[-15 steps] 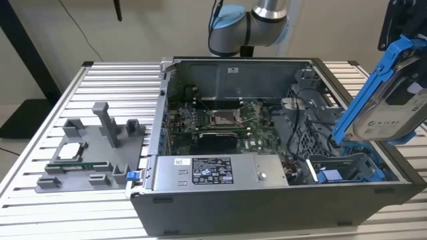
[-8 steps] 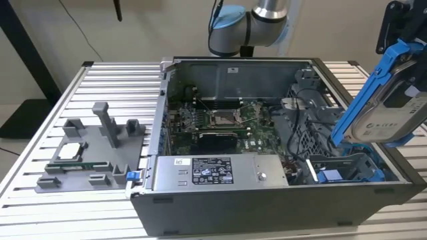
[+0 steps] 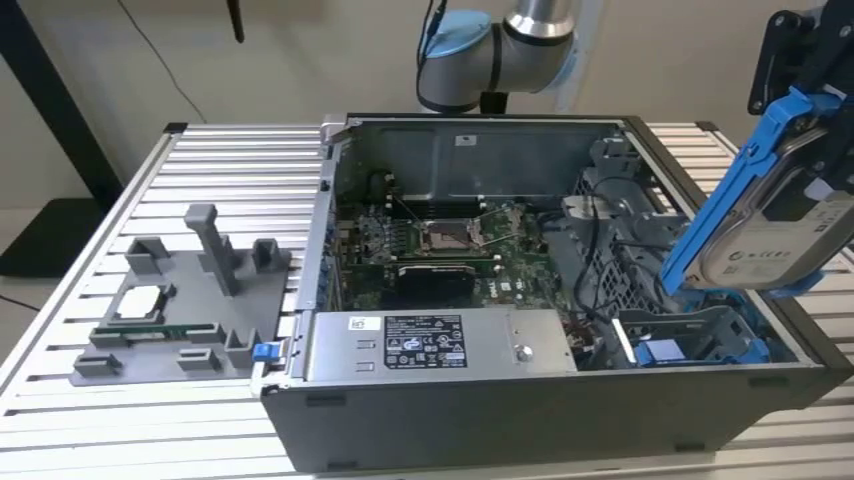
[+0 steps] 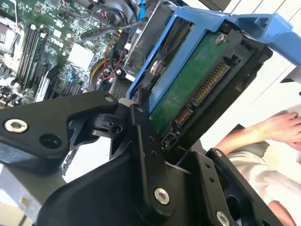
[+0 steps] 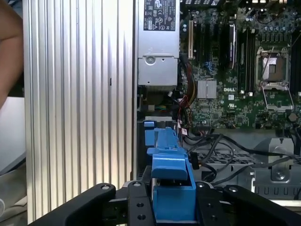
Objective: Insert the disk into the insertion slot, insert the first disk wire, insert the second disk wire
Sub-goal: 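Insert the disk into the insertion slot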
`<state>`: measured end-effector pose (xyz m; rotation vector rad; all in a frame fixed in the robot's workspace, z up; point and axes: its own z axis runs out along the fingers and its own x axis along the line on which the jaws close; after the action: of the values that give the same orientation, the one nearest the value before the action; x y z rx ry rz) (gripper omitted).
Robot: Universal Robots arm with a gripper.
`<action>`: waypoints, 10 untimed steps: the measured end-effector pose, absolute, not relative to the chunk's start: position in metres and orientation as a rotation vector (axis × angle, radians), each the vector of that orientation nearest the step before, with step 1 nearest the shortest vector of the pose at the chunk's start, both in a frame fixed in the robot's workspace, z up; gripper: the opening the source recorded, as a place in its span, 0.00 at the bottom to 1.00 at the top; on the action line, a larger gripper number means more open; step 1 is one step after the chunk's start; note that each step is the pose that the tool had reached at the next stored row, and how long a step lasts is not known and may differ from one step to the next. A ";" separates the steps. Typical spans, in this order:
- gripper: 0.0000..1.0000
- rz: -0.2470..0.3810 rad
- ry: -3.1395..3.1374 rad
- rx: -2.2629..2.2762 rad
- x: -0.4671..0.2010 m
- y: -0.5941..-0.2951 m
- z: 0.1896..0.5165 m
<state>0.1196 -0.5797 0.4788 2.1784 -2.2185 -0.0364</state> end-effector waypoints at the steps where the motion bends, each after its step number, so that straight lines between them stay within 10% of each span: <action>1: 0.00 -0.037 -2.218 2.178 0.120 -0.580 0.478; 10: 0.00 -0.036 -2.218 2.178 0.120 -0.580 0.473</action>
<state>0.1196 -0.5797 0.4735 2.1783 -2.2184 -0.0362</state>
